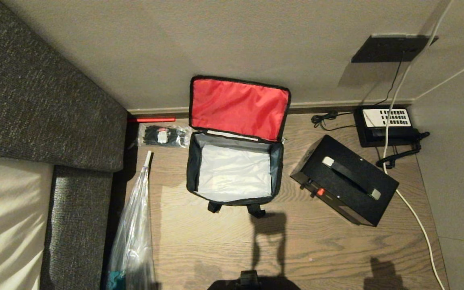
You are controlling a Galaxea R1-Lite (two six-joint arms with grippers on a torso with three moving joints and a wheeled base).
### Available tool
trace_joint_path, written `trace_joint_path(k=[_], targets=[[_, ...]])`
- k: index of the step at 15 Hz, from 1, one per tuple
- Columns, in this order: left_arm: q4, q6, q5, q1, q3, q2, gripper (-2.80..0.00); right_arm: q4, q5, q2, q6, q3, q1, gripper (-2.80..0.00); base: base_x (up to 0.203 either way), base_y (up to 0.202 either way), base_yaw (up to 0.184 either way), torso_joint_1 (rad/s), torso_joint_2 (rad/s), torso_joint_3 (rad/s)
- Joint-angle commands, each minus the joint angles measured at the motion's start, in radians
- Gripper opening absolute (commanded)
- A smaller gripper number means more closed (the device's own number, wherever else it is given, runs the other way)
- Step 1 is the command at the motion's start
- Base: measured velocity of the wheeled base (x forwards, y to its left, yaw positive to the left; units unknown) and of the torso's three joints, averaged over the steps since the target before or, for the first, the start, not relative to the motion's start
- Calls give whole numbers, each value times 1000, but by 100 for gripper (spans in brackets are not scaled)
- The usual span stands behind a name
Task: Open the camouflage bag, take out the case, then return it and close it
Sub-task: Grip the handle again
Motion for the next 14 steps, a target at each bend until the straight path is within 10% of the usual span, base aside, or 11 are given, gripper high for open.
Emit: trace_joint_path(k=[1,14], targets=[[0,-1,0,2,3,-2,-280,0,0,2,-1,0,0,-280,0,0,0,0,0,0],[0,-1,0,0,3,-2,-280,0,0,2,-1,0,0,-280,0,0,0,0,0,0]])
